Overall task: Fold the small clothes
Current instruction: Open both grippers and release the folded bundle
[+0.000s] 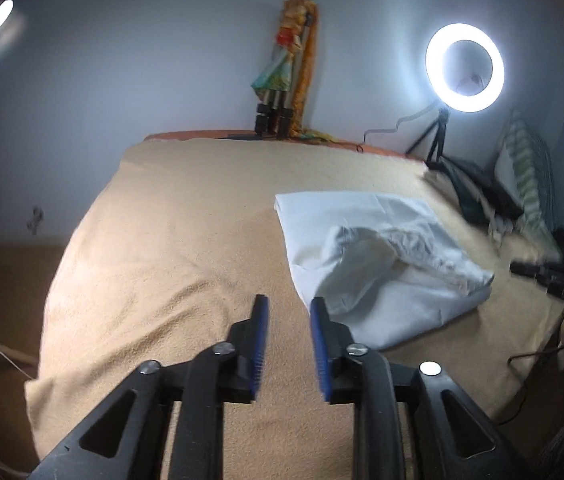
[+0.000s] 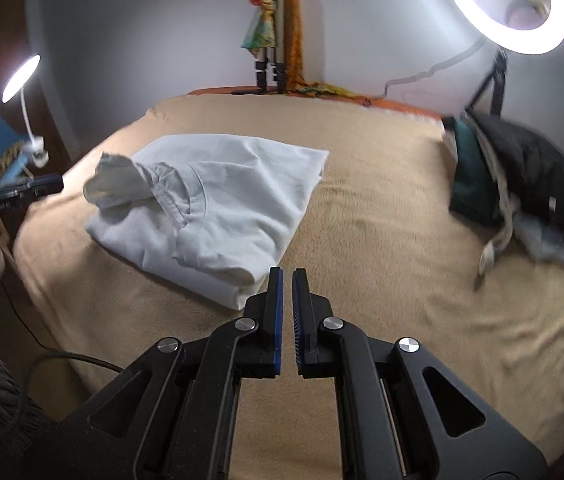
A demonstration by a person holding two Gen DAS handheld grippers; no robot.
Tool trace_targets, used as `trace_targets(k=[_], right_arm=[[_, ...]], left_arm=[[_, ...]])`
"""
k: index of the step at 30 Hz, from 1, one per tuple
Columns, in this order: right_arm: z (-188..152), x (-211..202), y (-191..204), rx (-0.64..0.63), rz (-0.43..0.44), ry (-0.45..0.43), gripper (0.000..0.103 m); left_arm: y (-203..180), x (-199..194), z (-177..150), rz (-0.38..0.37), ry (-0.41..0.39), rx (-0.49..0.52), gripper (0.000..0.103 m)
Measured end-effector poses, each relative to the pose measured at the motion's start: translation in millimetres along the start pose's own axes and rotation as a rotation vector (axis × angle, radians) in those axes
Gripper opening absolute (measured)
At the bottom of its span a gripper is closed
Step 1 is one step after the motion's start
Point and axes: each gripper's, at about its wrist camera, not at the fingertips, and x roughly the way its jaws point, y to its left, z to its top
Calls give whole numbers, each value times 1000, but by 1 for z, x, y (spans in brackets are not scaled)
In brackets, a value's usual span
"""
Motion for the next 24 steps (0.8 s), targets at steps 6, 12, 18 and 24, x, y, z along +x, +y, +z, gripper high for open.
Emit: trace_targets(k=[6, 12, 18, 24], right_arm=[[2, 5, -12, 278, 215, 19, 55], [3, 38, -18, 434, 288, 94, 54], [4, 52, -18, 446, 308, 134, 11], [-4, 32, -52, 585, 424, 88, 10]], left_arm=[[6, 15, 15, -57, -11, -128, 33], [-22, 41, 25, -30, 13, 15, 36], [-48, 51, 17, -27, 44, 191, 3], [-67, 40, -28, 27, 90, 451, 9]])
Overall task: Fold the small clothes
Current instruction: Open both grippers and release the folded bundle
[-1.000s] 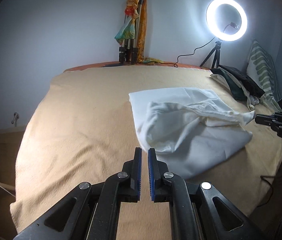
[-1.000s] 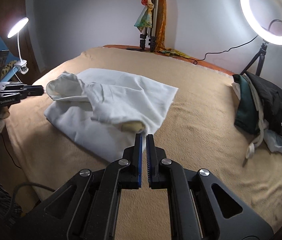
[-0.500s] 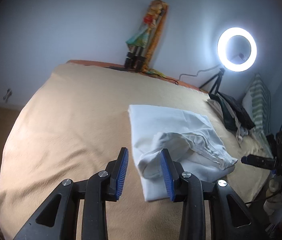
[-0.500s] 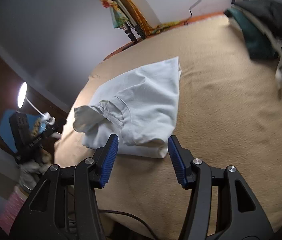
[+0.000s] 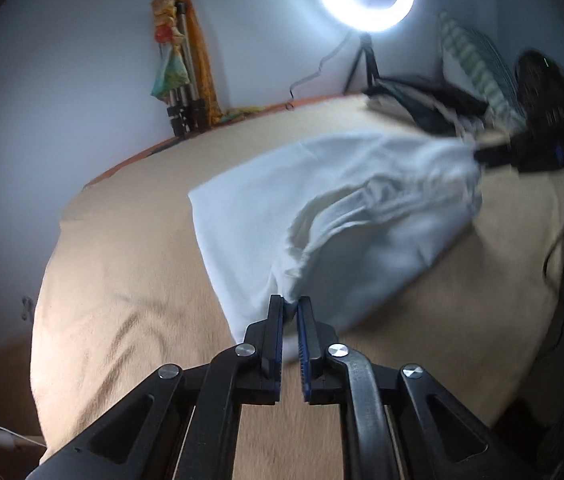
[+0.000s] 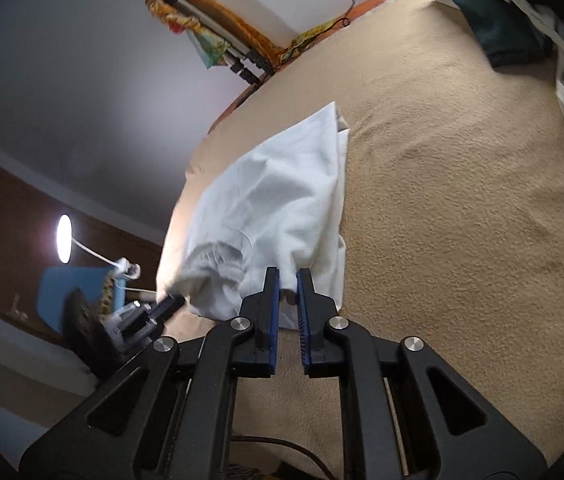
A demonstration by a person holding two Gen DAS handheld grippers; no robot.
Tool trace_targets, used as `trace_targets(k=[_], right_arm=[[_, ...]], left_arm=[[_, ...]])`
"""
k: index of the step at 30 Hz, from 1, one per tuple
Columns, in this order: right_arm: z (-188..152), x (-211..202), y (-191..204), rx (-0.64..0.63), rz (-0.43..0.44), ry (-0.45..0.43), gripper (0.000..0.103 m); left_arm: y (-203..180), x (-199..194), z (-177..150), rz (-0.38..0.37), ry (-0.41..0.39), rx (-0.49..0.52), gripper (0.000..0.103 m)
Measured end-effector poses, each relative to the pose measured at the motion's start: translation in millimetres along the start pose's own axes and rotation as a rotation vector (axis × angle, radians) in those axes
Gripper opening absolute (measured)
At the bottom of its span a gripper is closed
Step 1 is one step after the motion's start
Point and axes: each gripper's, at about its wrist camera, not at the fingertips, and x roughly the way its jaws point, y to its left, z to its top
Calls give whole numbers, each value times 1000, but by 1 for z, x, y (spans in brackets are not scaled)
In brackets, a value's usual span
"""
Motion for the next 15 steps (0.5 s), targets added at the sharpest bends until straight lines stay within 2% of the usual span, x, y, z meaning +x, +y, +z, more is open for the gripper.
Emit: trace_targets(k=[2, 3, 5, 6, 7, 9, 12, 14, 15], right_arm=[[-3, 0, -6, 1, -10, 10, 10], [-4, 0, -8, 7, -10, 15, 13], [-7, 2, -13, 28, -9, 25, 15], [-9, 3, -15, 42, 2, 35, 24], [-9, 3, -17, 56, 9, 39, 38], [-11, 1, -19, 85, 28, 33, 51], [-10, 6, -16, 88, 30, 37, 51], [-10, 12, -13, 80, 23, 50, 51], [-11, 15, -11, 77, 21, 53, 51]], left_arm=[[3, -4, -12, -15, 21, -21, 12], [7, -8, -16, -25, 20, -54, 21], [20, -20, -19, -51, -3, -139, 25], [30, -25, -19, -66, -19, -205, 30], [39, -27, -18, -78, -28, -263, 32], [62, -26, -19, -127, -35, -421, 37], [90, -11, -24, -238, -20, -668, 39], [96, 1, -25, -297, -1, -757, 37], [96, 7, -25, -313, 10, -775, 31]])
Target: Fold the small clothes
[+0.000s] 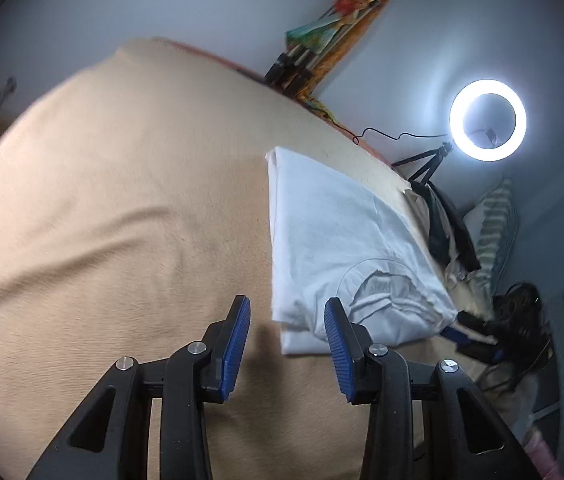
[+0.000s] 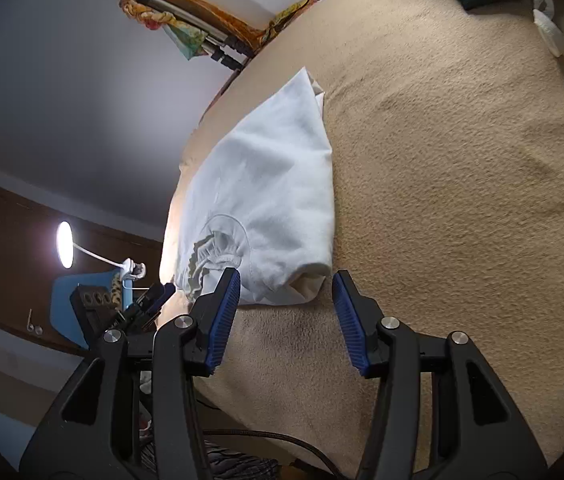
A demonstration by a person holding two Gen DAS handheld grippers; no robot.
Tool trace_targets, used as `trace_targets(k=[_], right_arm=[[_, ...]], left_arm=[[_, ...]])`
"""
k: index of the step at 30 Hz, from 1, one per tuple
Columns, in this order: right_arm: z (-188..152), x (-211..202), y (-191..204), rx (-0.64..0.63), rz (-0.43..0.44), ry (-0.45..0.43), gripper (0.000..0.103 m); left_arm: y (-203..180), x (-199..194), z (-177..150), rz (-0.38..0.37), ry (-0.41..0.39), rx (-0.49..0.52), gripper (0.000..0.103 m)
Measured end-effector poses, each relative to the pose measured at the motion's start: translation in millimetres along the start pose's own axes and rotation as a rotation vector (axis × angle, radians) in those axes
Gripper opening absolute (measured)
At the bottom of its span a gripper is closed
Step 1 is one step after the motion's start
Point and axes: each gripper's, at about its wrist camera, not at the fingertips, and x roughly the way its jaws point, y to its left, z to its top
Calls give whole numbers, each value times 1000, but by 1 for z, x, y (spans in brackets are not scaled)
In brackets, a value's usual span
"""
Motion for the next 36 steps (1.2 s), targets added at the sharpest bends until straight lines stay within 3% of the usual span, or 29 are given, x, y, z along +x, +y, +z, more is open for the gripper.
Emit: trace_targets(k=[1, 2, 3, 4, 7, 12, 16, 19, 20, 21, 22, 24, 27, 29, 30, 32, 36], right_arm=[[-1, 2, 2, -4, 0, 3, 51], [-1, 4, 3, -12, -1, 6, 49], [-1, 5, 7, -24, -5, 4, 38], [-2, 5, 9, -37, -2, 9, 22], [-3, 0, 19, -76, 6, -7, 10], [-5, -21, 24, -32, 123, -36, 7], [-10, -13, 18, -44, 64, -7, 6], [-14, -9, 18, -110, -55, -25, 6], [-13, -10, 19, -132, -96, -38, 7], [-11, -12, 18, -126, -106, -41, 17], [-9, -14, 14, -94, -92, -42, 38], [-6, -20, 6, -38, -73, -75, 55], [-3, -9, 0, -7, -38, -41, 54], [-1, -2, 4, -21, -28, -38, 29], [0, 1, 8, -39, -42, -36, 8], [0, -1, 17, -66, -64, -45, 7], [-4, -21, 29, -60, 44, -68, 4]], left_arm=[[-2, 5, 1, -1, 12, 2, 27], [-5, 8, 1, 2, 16, 17, 17], [-10, 10, 1, 7, 19, 36, 5], [-14, 11, 1, 17, 22, 56, 2], [-21, 6, 4, 2, 10, 64, 1], [-15, -18, 8, -56, -19, -5, 1], [-9, -5, -2, 8, 45, 14, 1], [-5, 6, -8, 20, 69, 10, 1], [-6, 7, -8, 17, 68, 11, 1], [-7, 7, -8, 19, 63, 15, 1], [-9, 6, -7, 21, 60, 20, 1], [-10, 5, -5, 25, 54, 25, 1], [-12, 7, -4, 29, 50, 27, 1], [-13, 9, -4, 31, 52, 34, 1], [-15, 10, -4, 31, 52, 37, 1], [-18, 6, -1, 23, 44, 34, 1], [-21, -7, 3, 12, 20, 49, 1]])
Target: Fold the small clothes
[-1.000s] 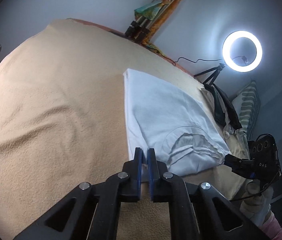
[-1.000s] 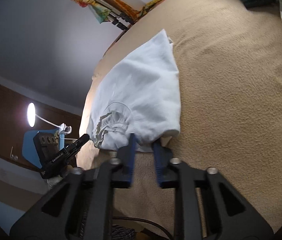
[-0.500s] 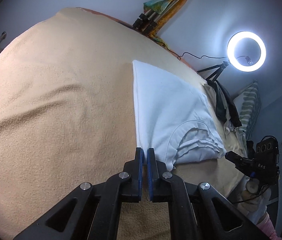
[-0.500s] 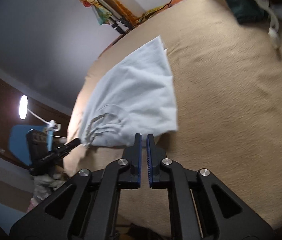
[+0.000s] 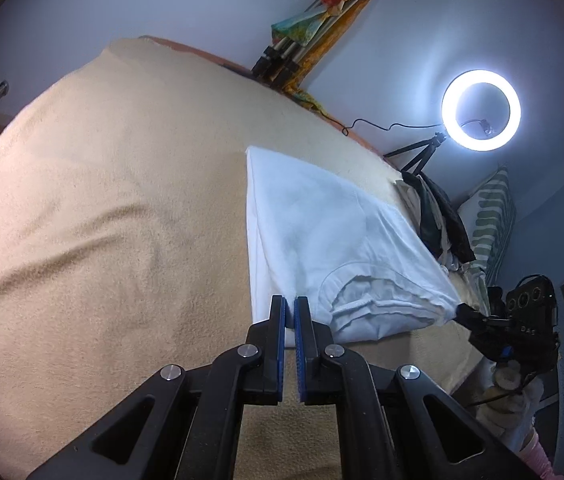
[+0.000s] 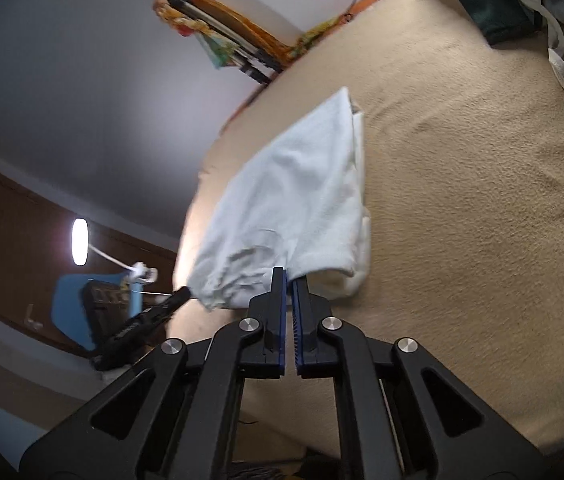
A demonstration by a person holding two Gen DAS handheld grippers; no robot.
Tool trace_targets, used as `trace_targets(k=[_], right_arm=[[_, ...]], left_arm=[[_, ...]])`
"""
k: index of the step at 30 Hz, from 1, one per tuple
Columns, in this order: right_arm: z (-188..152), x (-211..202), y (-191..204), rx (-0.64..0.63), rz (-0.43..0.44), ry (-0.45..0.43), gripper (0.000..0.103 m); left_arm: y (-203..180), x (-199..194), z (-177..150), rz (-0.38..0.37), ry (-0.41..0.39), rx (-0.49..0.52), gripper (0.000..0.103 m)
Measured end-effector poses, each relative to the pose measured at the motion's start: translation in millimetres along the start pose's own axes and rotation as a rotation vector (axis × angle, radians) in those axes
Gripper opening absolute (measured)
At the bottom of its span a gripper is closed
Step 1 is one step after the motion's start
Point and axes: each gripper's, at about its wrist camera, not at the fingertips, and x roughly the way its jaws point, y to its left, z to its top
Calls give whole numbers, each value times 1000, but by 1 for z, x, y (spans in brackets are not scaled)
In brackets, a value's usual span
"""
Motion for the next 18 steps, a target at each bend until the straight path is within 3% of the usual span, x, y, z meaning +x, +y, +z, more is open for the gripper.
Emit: trace_targets(k=[7, 10, 11, 13, 14, 18], right_arm=[[-12, 21, -16, -78, -207, 98, 5], [-9, 14, -10, -149, -294, 96, 6], [-6, 8, -5, -174, -300, 79, 9], [1, -3, 10, -227, -299, 23, 28], [5, -8, 16, -248, -290, -7, 32], [34, -6, 49, -362, -233, -77, 34]], left_arm=[[3, 15, -17, 135, 72, 90, 2], [-1, 2, -15, 141, 45, 99, 14], [-4, -5, -12, 135, 19, 102, 17], [-13, -15, -4, 139, -33, 132, 18], [-17, -16, 0, 144, -53, 144, 18], [-36, -2, 22, 116, -84, 152, 19]])
